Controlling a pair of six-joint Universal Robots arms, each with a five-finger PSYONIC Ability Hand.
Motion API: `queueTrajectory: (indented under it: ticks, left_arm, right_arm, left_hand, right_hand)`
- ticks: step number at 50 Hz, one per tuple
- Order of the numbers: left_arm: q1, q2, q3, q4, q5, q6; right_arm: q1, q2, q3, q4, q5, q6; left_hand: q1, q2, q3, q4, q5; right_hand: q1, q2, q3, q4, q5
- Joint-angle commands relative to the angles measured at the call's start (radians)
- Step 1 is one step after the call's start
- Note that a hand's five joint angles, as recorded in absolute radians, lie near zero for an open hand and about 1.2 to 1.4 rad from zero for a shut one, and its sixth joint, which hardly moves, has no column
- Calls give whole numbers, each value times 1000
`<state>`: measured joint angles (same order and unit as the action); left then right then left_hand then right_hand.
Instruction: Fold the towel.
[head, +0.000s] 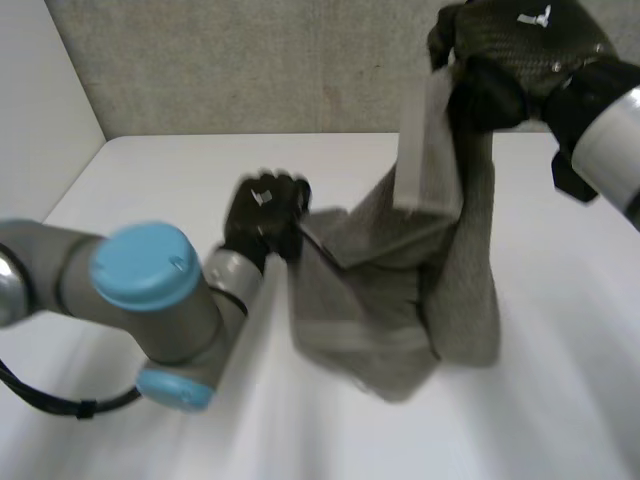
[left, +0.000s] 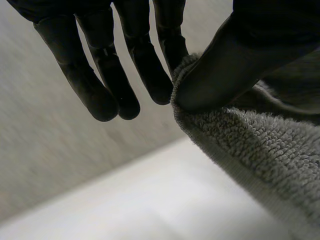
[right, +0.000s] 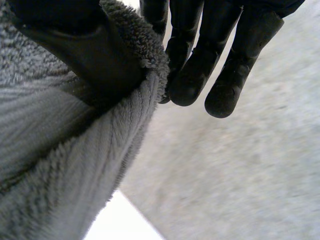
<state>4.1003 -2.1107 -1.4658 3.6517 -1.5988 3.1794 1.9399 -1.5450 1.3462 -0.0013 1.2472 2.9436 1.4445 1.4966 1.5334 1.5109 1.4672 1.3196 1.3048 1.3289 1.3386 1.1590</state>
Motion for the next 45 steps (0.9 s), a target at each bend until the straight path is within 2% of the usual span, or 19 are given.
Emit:
queueTrajectory:
  ticks: [1,3,5,9,14,16,20,21,23,27,33,34,35,36,37,38,40,42,45]
  left_arm:
    - [133,115,204,-13,-9,201]
    - [138,126,253,-21,-24,230]
    - [137,138,294,-30,-49,238]
    - [129,198,312,-67,-95,228]
    - [114,291,169,-96,-87,237]
    - [109,314,102,-99,-84,243]
    - [83,333,-113,-99,-46,246]
    - [72,325,-183,-97,-29,246]
    - [63,318,-244,-94,-15,249]
    - [55,258,-346,-88,-7,257]
    - [28,131,-398,-93,-7,261]
    - [29,121,-398,-96,-7,261]
    - [29,121,-398,-96,-7,261]
    - [32,121,-398,-96,-7,261]
    - [34,124,-398,-96,-7,260]
    - [34,124,-398,-96,-7,260]
    - [35,132,-398,-94,-7,260]
    - [35,139,-393,-90,-7,255]
    - [35,149,-395,-88,-7,252]
  right_arm:
    - [-78,115,-67,-401,34,32]
    - [-81,152,-84,-591,69,90]
    - [-79,161,-84,-653,81,118]
    - [-81,166,-75,-645,84,138]
    - [-99,175,-65,-456,54,147]
    - [-116,232,-67,-244,-44,131]
    - [-137,307,-78,-95,-115,100]
    - [-153,351,-72,-33,-139,65]
    - [-159,400,-65,21,-150,21]
    - [-174,538,-53,148,-143,-130]
    - [-174,617,-29,195,-132,-196]
    - [-176,615,-21,196,-123,-196]
    - [-177,605,-12,193,-120,-196]
    - [-177,605,-12,193,-120,-196]
    - [-179,576,-3,193,-120,-195]
    - [-179,576,-2,193,-120,-195]
    - [-179,476,37,185,-129,-196]
    - [-179,432,68,175,-130,-204]
    - [-177,356,135,138,-132,-212]
  left_hand:
    - [-48,-100,-137,-115,-245]
    - [-48,-100,-137,-115,-245]
    - [-48,-100,-137,-115,-245]
    - [-48,-100,-137,-115,-245]
    - [-48,-100,-137,-115,-245]
    - [-48,-100,-137,-115,-245]
    - [-48,-100,-137,-115,-245]
    - [-48,-100,-137,-115,-245]
    - [-48,-100,-137,-115,-245]
    - [-48,-100,-137,-115,-245]
    - [-48,-100,-137,-115,-245]
    - [-48,-100,-137,-115,-245]
    - [-48,-100,-137,-115,-245]
    - [-48,-100,-137,-115,-245]
    - [-48,-100,-137,-115,-245]
    - [-48,-100,-137,-115,-245]
    - [-48,-100,-137,-115,-245]
    - [-48,-100,-137,-115,-245]
    - [-48,-100,-137,-115,-245]
  right_hand:
    - [77,91,67,58,63]
    - [77,91,67,58,63]
    - [77,91,67,58,63]
    - [77,91,67,58,63]
    - [77,91,67,58,63]
    - [77,91,67,58,63]
    - [77,91,67,58,63]
    - [-62,-47,-71,-81,-76]
    - [-162,-147,-171,-181,-176]
    - [-192,-178,-202,-211,-206]
    - [-231,-216,-240,-250,-244]
    - [-353,-338,-362,-372,-367]
    - [-589,-574,-599,-608,-603]
    - [-592,-577,-601,-611,-606]
    - [-830,-815,-839,-849,-844]
    - [-832,-818,-842,-851,-846]
    - [-1025,-1011,-1035,-1044,-1039]
    - [-1113,-1099,-1123,-1132,-1127]
    - [-1145,-1130,-1154,-1164,-1159]
